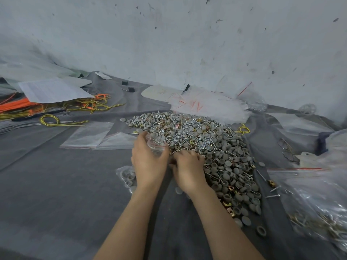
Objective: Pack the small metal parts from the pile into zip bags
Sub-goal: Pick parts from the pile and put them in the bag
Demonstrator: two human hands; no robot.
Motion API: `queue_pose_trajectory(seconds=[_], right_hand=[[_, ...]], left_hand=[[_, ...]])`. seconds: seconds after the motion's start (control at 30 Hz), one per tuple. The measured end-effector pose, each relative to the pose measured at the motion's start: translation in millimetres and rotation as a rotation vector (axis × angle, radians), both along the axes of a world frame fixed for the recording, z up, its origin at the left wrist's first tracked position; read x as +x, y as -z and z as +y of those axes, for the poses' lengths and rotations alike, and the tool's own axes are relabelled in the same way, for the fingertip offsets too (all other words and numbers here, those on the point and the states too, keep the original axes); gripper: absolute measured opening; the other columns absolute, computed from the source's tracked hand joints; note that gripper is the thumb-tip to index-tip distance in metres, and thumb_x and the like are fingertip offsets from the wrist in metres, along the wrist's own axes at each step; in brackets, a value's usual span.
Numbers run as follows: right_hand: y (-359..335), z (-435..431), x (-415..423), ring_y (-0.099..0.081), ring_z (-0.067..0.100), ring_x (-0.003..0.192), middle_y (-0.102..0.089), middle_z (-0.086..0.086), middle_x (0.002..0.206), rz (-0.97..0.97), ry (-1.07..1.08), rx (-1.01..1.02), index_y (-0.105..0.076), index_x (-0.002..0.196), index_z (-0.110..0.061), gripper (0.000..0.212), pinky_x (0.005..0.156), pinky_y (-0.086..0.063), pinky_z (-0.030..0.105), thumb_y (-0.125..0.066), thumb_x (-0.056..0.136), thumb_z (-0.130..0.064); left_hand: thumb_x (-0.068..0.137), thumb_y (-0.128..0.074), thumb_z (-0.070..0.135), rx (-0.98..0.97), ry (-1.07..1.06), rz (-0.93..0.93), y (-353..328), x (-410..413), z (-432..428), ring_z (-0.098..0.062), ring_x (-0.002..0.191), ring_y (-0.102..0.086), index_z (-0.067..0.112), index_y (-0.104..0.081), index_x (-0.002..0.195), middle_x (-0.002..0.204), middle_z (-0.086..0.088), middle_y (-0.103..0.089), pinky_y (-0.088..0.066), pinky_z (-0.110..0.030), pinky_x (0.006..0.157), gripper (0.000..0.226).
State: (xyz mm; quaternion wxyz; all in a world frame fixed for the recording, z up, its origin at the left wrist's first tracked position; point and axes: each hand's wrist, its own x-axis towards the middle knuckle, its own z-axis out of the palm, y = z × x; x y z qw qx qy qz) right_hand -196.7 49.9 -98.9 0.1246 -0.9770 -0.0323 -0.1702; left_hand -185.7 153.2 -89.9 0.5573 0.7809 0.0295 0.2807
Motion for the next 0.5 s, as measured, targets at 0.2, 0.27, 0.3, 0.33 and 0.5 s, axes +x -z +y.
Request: queue_pose_trajectory(seconds=[0.2, 0.27, 0.3, 0.33, 0.5], right_hand=[[-11, -8, 1, -0.057, 0.022, 0.089, -0.061, 0.002, 0.093, -0.199, 0.052, 0.492, -0.059, 0.099, -0.010, 0.008, 0.085, -0.047, 0.043, -0.055, 0.094, -0.014], [-12, -13, 1, -0.057, 0.022, 0.099, -0.063, 0.002, 0.103, -0.127, 0.034, 0.396, -0.061, 0.109, -0.012, 0.018, 0.090, -0.045, 0.044, -0.056, 0.094, -0.020], [-9, -14, 0, -0.053, 0.022, 0.106, -0.062, 0.001, 0.111, -0.076, 0.019, 0.282, -0.061, 0.114, -0.015, 0.023, 0.094, -0.043, 0.043, -0.055, 0.094, -0.025], [-6, -13, -1, -0.049, 0.022, 0.112, -0.059, -0.001, 0.117, -0.028, 0.004, 0.166, -0.060, 0.118, -0.019, 0.027, 0.096, -0.038, 0.041, -0.055, 0.093, -0.029], [1, 4, 3, -0.038, 0.026, 0.121, -0.051, 0.001, 0.126, 0.083, 0.044, -0.047, -0.057, 0.119, -0.020, 0.030, 0.102, -0.024, 0.042, -0.058, 0.091, -0.030]], left_hand=[[0.079, -0.073, 0.027, 0.295, 0.099, 0.034, 6, -2, -5, -0.023, 0.126, -0.043, 0.013, -0.040, 0.138, 0.134, -0.004, -0.051, -0.032, -0.039, 0.105, 0.069], [0.079, -0.072, 0.028, 0.319, 0.111, 0.035, 7, -2, -6, -0.023, 0.127, -0.042, 0.013, -0.040, 0.139, 0.136, -0.003, -0.049, -0.031, -0.038, 0.106, 0.069], [0.079, -0.073, 0.028, 0.279, 0.096, 0.042, 6, -2, -5, -0.024, 0.127, -0.043, 0.013, -0.040, 0.138, 0.135, -0.004, -0.050, -0.032, -0.039, 0.107, 0.069], [0.078, -0.073, 0.026, 0.205, 0.072, 0.047, 4, -1, -4, -0.025, 0.125, -0.045, 0.011, -0.042, 0.137, 0.133, -0.005, -0.052, -0.034, -0.042, 0.106, 0.068], [0.078, -0.074, 0.021, -0.005, 0.005, 0.014, -1, 1, 0, -0.026, 0.123, -0.048, 0.007, -0.045, 0.133, 0.128, -0.009, -0.055, -0.037, -0.047, 0.105, 0.063]])
